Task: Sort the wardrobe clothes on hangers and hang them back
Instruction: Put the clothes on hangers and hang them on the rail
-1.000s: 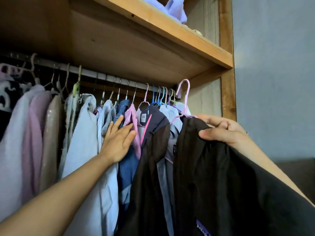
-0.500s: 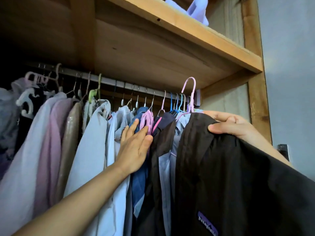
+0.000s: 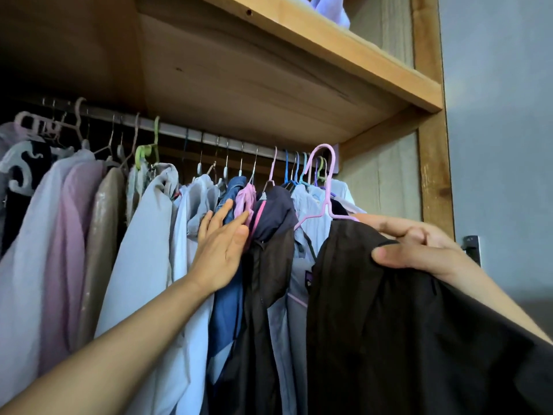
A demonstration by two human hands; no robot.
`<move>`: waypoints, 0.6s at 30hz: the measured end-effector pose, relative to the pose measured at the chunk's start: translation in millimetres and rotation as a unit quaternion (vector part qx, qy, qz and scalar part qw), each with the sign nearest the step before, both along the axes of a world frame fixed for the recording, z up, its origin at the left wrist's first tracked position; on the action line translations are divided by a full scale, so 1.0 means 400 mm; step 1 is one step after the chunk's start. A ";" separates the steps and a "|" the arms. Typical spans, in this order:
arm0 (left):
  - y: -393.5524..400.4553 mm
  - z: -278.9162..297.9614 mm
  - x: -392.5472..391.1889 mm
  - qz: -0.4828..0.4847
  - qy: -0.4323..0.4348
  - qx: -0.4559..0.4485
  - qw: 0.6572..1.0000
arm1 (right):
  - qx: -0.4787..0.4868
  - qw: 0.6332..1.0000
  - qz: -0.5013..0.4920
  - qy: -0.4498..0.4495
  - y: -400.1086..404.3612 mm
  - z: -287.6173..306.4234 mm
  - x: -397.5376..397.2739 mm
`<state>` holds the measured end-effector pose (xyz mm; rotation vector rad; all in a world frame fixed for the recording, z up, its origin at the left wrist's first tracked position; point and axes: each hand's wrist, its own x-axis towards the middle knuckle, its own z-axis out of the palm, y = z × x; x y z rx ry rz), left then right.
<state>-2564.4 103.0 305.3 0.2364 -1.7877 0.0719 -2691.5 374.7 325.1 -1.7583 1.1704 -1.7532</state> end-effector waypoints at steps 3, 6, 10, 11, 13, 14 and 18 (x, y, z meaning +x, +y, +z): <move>0.011 0.011 0.008 -0.004 0.017 0.022 1.000 | -0.028 0.999 -0.030 -0.012 -0.028 0.038 0.005; 0.028 0.012 0.014 -0.001 0.004 0.034 0.999 | -0.040 0.999 -0.026 -0.010 -0.049 0.059 0.009; 0.028 0.020 0.025 -0.013 -0.002 0.032 0.999 | -0.076 0.997 -0.009 0.025 -0.030 0.086 0.022; 0.022 0.025 0.027 -0.017 0.001 0.029 0.999 | -0.083 0.996 -0.011 0.033 -0.031 0.094 0.022; 0.014 0.028 0.027 -0.019 0.003 0.027 0.999 | -0.087 0.995 -0.024 0.036 -0.046 0.108 0.015; 0.012 0.028 0.027 -0.020 0.004 0.023 1.000 | -0.086 0.995 -0.034 0.039 -0.059 0.113 0.017; 0.014 0.037 0.023 -0.009 0.000 0.023 1.000 | -0.100 0.993 -0.062 0.018 -0.136 0.141 0.011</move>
